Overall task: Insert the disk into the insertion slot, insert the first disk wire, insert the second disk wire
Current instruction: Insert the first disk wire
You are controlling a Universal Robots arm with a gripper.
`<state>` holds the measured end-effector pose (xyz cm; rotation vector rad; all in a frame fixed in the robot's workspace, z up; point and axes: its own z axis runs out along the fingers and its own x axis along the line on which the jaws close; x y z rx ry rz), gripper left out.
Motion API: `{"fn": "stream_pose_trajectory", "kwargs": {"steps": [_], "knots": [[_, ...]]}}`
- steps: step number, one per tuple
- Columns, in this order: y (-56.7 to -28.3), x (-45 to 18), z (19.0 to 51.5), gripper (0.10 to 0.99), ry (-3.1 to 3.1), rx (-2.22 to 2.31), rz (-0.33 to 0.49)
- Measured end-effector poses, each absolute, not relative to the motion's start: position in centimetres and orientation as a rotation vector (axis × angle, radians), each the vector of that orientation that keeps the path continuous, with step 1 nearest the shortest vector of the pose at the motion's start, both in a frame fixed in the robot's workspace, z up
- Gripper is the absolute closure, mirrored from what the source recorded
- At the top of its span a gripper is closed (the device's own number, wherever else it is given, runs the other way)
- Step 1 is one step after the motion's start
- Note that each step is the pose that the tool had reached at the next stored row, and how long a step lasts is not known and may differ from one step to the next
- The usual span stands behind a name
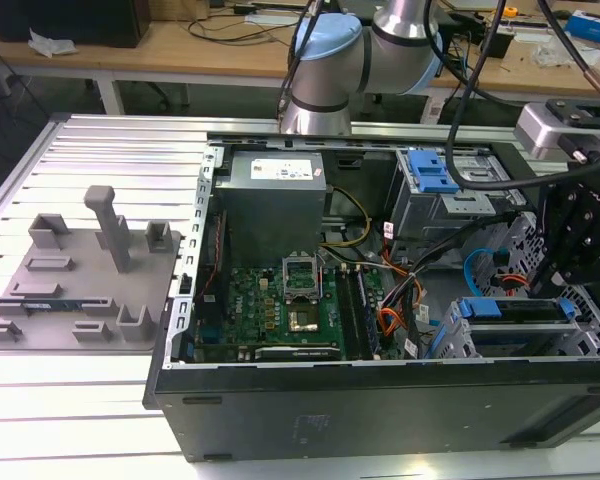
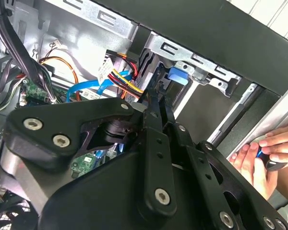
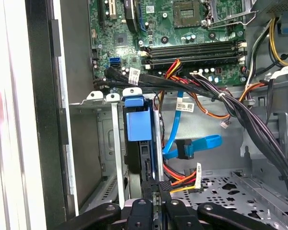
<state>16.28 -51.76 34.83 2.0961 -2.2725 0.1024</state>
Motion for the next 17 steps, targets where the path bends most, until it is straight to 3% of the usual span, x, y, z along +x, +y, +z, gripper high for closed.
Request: {"fn": "stream_pose_trajectory", "kwargs": {"steps": [17], "knots": [[-51.82, 16.24, 34.46, 0.922, -2.272, 2.096, 0.102]]}}
